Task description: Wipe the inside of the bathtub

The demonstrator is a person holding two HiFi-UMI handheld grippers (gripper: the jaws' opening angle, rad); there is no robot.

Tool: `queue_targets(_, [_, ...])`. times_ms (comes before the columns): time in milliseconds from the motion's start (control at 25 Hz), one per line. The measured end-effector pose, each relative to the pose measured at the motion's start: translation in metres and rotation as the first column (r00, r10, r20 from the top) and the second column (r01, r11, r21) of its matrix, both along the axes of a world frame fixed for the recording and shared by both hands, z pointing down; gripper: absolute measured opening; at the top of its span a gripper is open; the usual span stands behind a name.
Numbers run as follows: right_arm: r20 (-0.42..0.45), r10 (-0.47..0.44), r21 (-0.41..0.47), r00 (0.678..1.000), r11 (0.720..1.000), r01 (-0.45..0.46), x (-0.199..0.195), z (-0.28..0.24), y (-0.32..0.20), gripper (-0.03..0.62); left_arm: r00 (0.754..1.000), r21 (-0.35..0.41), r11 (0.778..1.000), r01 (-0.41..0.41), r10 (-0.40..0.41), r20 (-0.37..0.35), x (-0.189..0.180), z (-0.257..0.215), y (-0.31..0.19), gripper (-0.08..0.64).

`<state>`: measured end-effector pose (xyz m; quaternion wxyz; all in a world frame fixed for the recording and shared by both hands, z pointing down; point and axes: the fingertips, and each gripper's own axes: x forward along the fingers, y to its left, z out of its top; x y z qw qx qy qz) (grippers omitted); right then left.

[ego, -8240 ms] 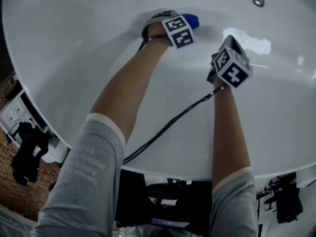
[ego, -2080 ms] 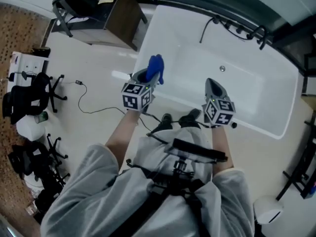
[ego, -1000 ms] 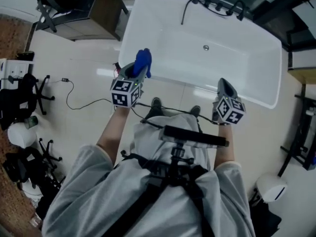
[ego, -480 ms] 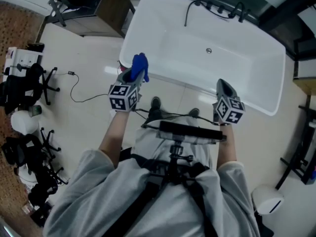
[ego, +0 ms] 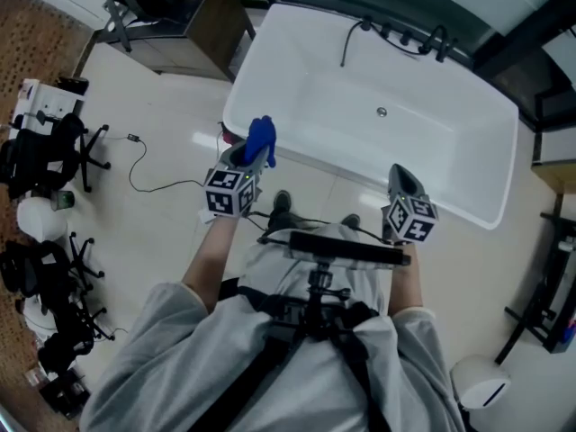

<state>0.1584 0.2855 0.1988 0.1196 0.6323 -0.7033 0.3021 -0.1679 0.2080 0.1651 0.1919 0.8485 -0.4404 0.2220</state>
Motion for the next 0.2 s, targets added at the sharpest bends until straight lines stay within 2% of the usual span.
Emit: queue_targets(200, [0.003, -0.002, -0.003, 1.000, 1.000, 0.002, -0.0093, -0.0013, 0.0043, 0.008, 1.000, -0.010, 1.000, -0.022, 0.022, -0.006, 0.0024, 0.0027, 0.0036, 0.123])
